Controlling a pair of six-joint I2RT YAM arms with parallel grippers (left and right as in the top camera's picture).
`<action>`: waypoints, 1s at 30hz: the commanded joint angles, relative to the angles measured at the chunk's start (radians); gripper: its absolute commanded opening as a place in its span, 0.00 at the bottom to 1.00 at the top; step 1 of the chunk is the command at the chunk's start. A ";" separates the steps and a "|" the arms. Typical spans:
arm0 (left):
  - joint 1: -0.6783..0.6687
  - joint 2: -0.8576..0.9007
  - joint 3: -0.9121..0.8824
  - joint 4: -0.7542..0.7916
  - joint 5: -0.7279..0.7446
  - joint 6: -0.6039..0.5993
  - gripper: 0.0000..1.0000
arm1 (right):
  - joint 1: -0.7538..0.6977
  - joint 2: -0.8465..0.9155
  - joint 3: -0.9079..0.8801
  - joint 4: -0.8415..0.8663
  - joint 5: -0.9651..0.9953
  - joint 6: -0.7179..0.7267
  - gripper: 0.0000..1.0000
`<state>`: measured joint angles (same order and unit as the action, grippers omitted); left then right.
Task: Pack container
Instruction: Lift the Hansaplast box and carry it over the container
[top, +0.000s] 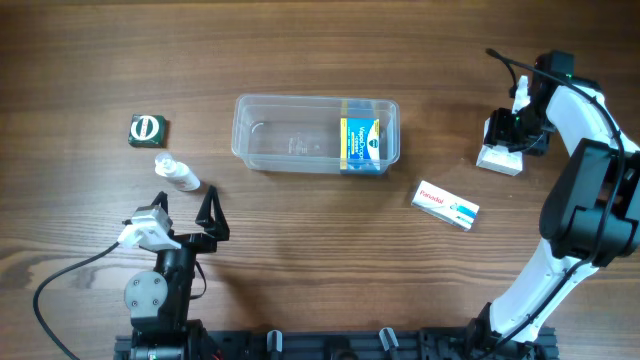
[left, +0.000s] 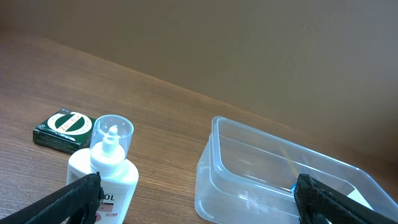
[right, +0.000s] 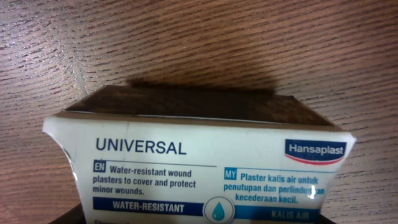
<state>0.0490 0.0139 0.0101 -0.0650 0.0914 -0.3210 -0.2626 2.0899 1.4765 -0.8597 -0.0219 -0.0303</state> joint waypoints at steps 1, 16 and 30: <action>0.008 -0.007 -0.005 -0.006 -0.010 -0.002 1.00 | 0.005 0.017 0.012 -0.018 -0.021 0.008 0.67; 0.008 -0.007 -0.005 -0.006 -0.010 -0.002 1.00 | 0.082 -0.195 0.169 -0.127 -0.237 0.004 0.68; 0.008 -0.007 -0.005 -0.006 -0.010 -0.002 1.00 | 0.398 -0.437 0.174 -0.077 -0.473 0.069 0.68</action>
<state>0.0490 0.0139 0.0101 -0.0650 0.0914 -0.3206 0.0601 1.6714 1.6279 -0.9497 -0.4301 -0.0185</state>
